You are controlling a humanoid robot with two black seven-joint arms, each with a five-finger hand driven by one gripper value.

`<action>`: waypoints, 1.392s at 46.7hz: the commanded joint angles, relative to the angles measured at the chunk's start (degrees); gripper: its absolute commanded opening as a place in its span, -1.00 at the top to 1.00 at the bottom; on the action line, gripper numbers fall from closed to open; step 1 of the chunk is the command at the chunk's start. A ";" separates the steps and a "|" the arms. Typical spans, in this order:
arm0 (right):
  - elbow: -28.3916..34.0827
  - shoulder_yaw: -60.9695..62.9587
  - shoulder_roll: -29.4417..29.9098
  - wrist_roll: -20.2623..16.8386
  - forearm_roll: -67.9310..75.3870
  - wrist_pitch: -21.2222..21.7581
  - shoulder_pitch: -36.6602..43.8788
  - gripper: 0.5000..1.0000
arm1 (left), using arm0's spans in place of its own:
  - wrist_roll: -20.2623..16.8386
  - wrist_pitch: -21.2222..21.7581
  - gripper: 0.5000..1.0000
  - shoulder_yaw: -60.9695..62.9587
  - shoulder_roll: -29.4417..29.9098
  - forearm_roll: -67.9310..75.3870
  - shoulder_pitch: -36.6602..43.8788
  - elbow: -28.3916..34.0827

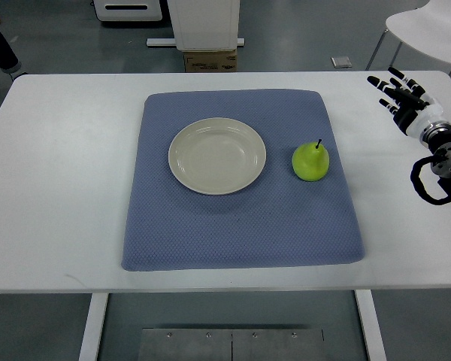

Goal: Place pear on plate with right hand

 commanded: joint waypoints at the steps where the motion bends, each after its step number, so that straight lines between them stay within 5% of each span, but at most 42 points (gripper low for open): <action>1: -0.12 0.13 0.14 3.32 0.00 0.00 -0.02 -1.00 | 0.00 0.00 -1.00 0.00 0.00 -0.01 0.00 0.09; 9: -0.29 0.22 0.14 7.99 0.00 -0.08 -0.02 -1.00 | 0.00 0.00 -1.00 0.00 0.00 -0.01 0.00 0.09; 30: -1.53 0.39 2.25 7.99 0.18 0.18 -3.27 -1.00 | 0.00 0.00 -1.00 0.00 0.00 -0.01 0.00 0.00; 48: 3.22 -3.38 0.14 8.43 -1.31 5.19 -4.24 -1.00 | 0.00 0.00 -1.00 0.00 0.00 -0.01 0.00 0.09; 65: 25.53 -7.17 -12.42 13.17 -11.07 6.16 -6.88 -1.00 | 0.00 0.00 -1.00 0.00 0.00 -0.01 0.00 0.00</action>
